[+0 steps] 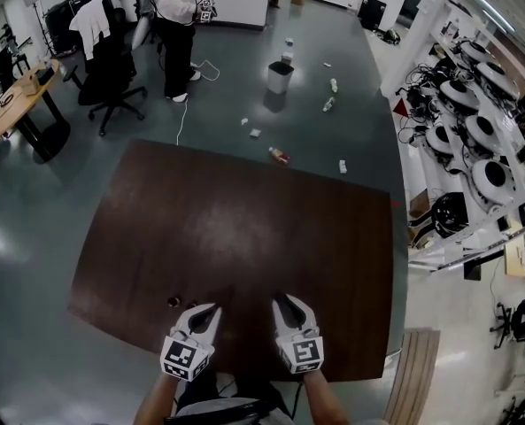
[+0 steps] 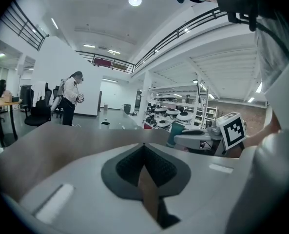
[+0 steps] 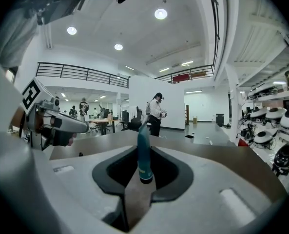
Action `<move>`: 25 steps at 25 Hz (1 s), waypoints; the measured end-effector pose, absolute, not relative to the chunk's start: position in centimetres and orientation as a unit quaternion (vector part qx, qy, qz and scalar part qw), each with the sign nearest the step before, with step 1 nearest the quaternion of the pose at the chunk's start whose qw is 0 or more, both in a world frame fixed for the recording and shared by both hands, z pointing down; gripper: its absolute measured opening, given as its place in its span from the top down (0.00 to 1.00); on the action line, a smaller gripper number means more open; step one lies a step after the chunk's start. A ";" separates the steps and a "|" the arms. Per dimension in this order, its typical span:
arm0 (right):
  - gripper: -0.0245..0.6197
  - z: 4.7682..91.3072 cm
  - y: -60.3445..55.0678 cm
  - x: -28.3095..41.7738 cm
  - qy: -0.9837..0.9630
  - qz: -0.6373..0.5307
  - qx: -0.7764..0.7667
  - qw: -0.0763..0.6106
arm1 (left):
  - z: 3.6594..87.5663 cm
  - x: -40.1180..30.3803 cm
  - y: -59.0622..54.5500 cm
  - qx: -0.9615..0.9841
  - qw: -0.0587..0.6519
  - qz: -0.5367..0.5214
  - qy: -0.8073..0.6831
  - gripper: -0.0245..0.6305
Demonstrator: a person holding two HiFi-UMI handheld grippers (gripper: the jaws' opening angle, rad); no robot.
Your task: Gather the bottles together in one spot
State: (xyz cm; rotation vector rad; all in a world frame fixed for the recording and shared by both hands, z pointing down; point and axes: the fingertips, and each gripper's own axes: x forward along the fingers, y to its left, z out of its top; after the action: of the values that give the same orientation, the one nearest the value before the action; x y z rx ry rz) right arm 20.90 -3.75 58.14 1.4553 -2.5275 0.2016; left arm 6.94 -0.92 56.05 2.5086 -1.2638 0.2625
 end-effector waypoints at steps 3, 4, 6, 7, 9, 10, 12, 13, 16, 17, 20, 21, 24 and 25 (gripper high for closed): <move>0.84 57.5 -2.8 19.3 -0.867 0.065 0.481 0.109 | 55.8 6.1 -0.3 0.877 0.160 0.092 -0.443 0.96; 0.84 57.4 -2.5 18.8 -0.870 0.063 0.477 0.109 | 55.8 5.8 -0.1 0.877 0.159 0.091 -0.444 0.96; 0.84 57.5 -2.0 17.8 -0.874 0.061 0.470 0.108 | 56.0 5.1 0.3 0.876 0.159 0.091 -0.446 0.96; 0.84 57.5 -1.7 17.2 -0.876 0.061 0.467 0.108 | 56.1 4.7 0.5 0.876 0.159 0.090 -0.446 0.96; 0.84 57.6 -1.2 16.1 -0.879 0.062 0.460 0.108 | 56.4 4.1 0.9 0.875 0.160 0.091 -0.448 0.96; 0.84 57.6 -0.9 15.6 -0.881 0.064 0.457 0.109 | 56.5 3.9 1.1 0.875 0.160 0.092 -0.448 0.96; 0.84 58.2 -0.4 14.8 -0.883 0.068 0.452 0.108 | 56.7 3.3 1.5 0.874 0.161 0.094 -0.449 0.96; 0.84 58.4 -0.2 14.4 -0.884 0.070 0.450 0.109 | 56.7 3.0 1.6 0.874 0.161 0.094 -0.449 0.96; 0.84 59.1 0.5 13.1 -0.886 0.073 0.443 0.114 | 56.9 1.9 2.1 0.874 0.162 0.093 -0.449 0.96; 0.84 59.4 0.8 12.7 -0.887 0.074 0.441 0.115 | 57.0 1.6 2.3 0.874 0.161 0.094 -0.449 0.96; 0.84 60.9 1.3 12.2 -0.888 0.079 0.436 0.123 | 57.5 1.1 2.8 0.873 0.160 0.095 -0.451 0.96; 0.84 61.5 1.4 12.1 -0.888 0.080 0.434 0.127 | 57.7 1.1 2.9 0.873 0.159 0.095 -0.451 0.96; 0.84 63.1 1.7 11.8 -0.888 0.086 0.430 0.134 | 58.3 0.9 3.2 0.874 0.158 0.094 -0.450 0.96; 0.84 63.6 1.8 11.7 -0.889 0.089 0.429 0.135 | 58.5 0.8 3.3 0.874 0.158 0.094 -0.451 0.96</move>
State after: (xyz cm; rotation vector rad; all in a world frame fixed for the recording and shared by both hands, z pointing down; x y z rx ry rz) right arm 11.68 1.83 63.62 1.2419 -2.5748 0.2589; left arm 0.82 3.30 58.46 2.4981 -1.2886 0.2700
